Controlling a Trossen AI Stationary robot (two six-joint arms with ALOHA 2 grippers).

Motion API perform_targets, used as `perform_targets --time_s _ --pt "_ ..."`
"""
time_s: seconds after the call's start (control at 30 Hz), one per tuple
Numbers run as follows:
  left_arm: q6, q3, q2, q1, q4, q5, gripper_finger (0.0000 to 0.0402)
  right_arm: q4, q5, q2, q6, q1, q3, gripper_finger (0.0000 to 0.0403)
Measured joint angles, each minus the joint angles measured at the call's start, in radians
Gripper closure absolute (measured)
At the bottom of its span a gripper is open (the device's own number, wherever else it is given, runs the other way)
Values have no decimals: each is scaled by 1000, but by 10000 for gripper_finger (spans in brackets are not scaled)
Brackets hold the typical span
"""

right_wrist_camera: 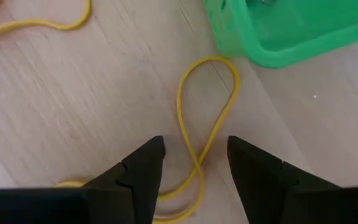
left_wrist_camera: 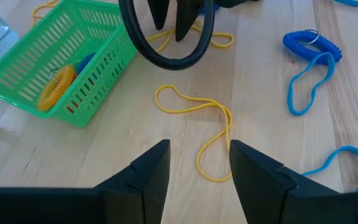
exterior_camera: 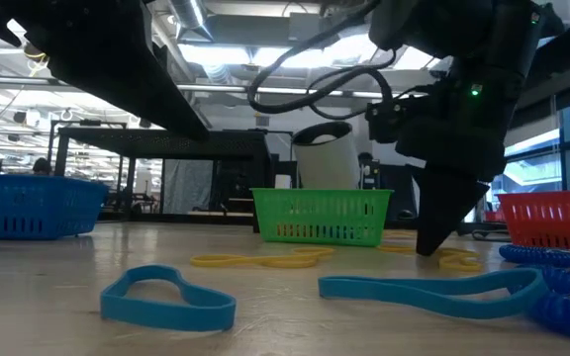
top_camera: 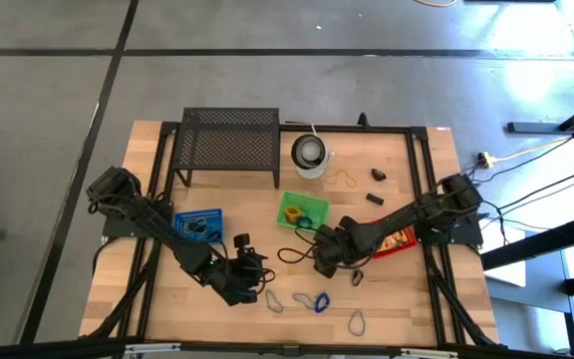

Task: Pick & Place Office Desk Supplies
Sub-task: Put the yellow rubber band into the blue bin

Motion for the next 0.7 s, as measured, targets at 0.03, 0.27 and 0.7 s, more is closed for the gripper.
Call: perform_targets --time_s 0.03,0.27,0.7 --pt "0 0 0 0 0 0 240 1 -1 3 -6 -3 0 218" --pt "0 0 0 0 0 0 241 10 -25 6 -19 -10 0 247" --pt "0 0 0 0 3 -1 244 40 -76 6 -78 -10 0 396"
